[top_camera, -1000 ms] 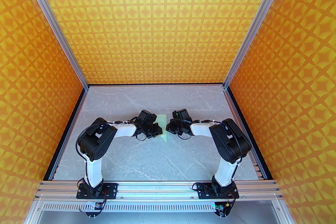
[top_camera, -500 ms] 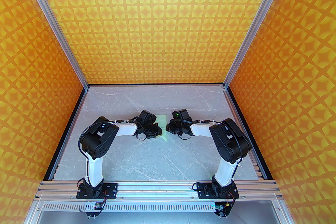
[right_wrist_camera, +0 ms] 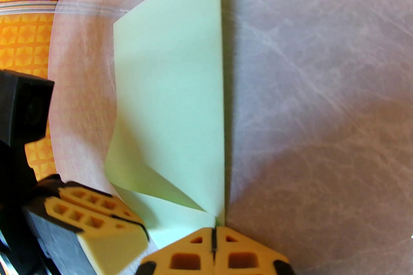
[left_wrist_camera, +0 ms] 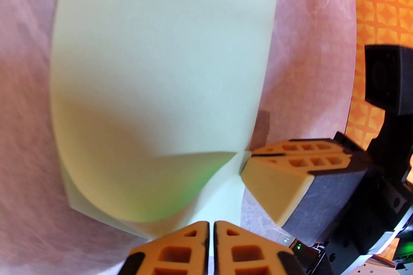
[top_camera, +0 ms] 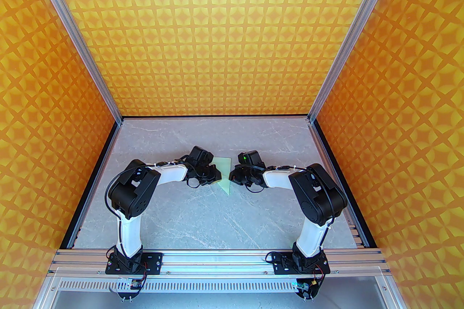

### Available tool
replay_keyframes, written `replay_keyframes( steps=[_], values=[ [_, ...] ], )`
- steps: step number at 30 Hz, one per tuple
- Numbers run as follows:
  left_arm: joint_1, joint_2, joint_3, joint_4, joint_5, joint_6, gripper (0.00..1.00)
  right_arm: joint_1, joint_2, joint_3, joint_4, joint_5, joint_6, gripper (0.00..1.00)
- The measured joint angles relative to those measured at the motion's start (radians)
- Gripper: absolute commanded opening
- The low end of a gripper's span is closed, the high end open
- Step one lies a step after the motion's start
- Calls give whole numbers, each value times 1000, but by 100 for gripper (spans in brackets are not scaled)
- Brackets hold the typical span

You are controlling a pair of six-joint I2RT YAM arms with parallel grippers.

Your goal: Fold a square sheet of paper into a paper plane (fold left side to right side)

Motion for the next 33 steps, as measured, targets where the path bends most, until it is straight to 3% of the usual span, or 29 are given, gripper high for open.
replay_keyframes(
  steps=[12,14,17,20,25,33],
  values=[
    [3,33,0,-3,-8,7,10,0,0,0,0,0,3,0],
    [3,33,0,-2,-8,7,10,0,0,0,0,1,3,12],
    [3,33,0,-2,-8,7,10,1,-10,0,-10,4,1,17],
    [3,33,0,-2,-8,7,10,1,-55,-6,-46,24,-3,15],
    [3,33,-1,-1,-8,7,10,4,-171,-28,-87,34,-17,0],
    [3,33,-1,-1,-8,7,10,91,-137,-9,-97,-35,-20,0]
  ],
)
